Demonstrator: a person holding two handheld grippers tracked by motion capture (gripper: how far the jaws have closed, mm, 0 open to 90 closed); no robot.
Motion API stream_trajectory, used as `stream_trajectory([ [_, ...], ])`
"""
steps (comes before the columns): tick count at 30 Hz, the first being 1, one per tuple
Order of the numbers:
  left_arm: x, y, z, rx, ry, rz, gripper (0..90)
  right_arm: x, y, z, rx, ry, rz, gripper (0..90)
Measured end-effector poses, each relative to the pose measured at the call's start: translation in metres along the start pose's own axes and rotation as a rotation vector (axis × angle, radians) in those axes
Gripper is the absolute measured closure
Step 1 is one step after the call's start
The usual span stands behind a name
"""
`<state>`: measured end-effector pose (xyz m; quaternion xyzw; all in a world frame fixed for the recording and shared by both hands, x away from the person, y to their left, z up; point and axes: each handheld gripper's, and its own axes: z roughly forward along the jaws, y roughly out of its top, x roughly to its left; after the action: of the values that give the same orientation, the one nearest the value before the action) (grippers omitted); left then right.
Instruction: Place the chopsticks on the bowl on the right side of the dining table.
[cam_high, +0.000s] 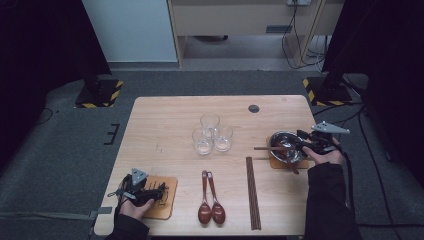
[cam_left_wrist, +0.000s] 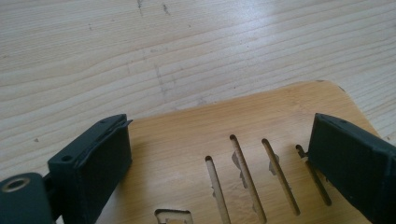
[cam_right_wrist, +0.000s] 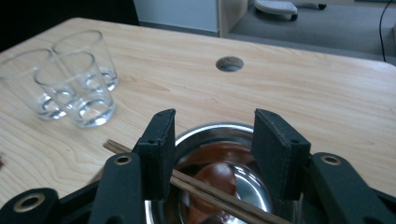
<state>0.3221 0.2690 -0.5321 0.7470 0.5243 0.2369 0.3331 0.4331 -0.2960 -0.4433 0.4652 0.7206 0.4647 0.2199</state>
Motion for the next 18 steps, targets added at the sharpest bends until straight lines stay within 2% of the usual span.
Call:
stream_trajectory([
  [11,0.0,0.0,0.0,0.0,0.0,0.0,5.1,0.015,0.013,-0.008,-0.053,0.054,-0.025,48.4],
  [18,0.0,0.0,0.0,0.0,0.0,0.0,5.1,0.024,0.019,-0.007,-0.057,0.079,-0.049,47.9],
])
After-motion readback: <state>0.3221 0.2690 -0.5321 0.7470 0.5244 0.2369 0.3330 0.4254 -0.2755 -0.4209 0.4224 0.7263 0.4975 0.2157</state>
